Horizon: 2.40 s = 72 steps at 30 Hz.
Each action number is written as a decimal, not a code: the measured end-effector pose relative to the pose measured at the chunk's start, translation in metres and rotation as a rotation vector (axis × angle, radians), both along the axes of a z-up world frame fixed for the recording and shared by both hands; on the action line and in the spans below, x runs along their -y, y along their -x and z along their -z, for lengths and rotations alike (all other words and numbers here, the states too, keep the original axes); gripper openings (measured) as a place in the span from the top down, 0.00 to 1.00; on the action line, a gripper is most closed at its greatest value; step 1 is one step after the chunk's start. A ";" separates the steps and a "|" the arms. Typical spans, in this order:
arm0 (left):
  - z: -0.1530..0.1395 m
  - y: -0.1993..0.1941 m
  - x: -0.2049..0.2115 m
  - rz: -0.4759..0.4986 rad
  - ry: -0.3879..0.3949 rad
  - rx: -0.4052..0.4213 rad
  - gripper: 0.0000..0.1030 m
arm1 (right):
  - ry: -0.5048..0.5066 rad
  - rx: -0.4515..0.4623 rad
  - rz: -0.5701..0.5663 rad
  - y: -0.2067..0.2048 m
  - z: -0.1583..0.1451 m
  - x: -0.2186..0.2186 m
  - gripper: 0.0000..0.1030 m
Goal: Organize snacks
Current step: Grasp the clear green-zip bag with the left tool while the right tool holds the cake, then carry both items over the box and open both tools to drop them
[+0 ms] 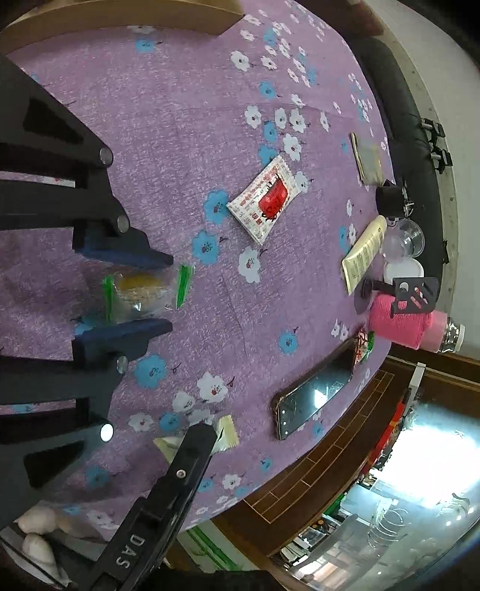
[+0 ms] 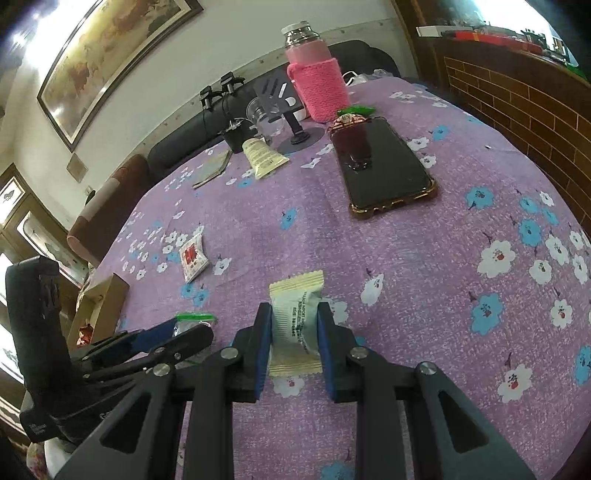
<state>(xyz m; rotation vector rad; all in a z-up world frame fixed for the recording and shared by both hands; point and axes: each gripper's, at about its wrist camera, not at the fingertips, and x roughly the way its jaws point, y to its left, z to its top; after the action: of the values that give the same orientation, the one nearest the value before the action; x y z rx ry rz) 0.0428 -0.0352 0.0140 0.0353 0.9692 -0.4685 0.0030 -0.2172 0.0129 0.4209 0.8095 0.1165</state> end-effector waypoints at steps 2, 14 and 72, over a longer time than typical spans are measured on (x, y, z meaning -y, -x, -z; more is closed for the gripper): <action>-0.002 0.004 -0.004 0.000 0.013 0.003 0.75 | 0.001 0.003 -0.002 0.000 0.000 0.000 0.78; -0.014 0.026 -0.039 -0.028 0.107 -0.012 0.79 | 0.052 0.024 -0.014 0.002 -0.001 -0.010 0.78; -0.045 0.104 -0.076 -0.035 0.138 0.077 0.70 | 0.025 0.032 0.004 0.006 0.001 -0.003 0.78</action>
<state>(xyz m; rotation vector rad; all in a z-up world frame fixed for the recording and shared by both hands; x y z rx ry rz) -0.0611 0.0411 0.0594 -0.0872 0.8586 -0.4975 -0.0027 -0.2139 0.0121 0.3957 0.7779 0.1091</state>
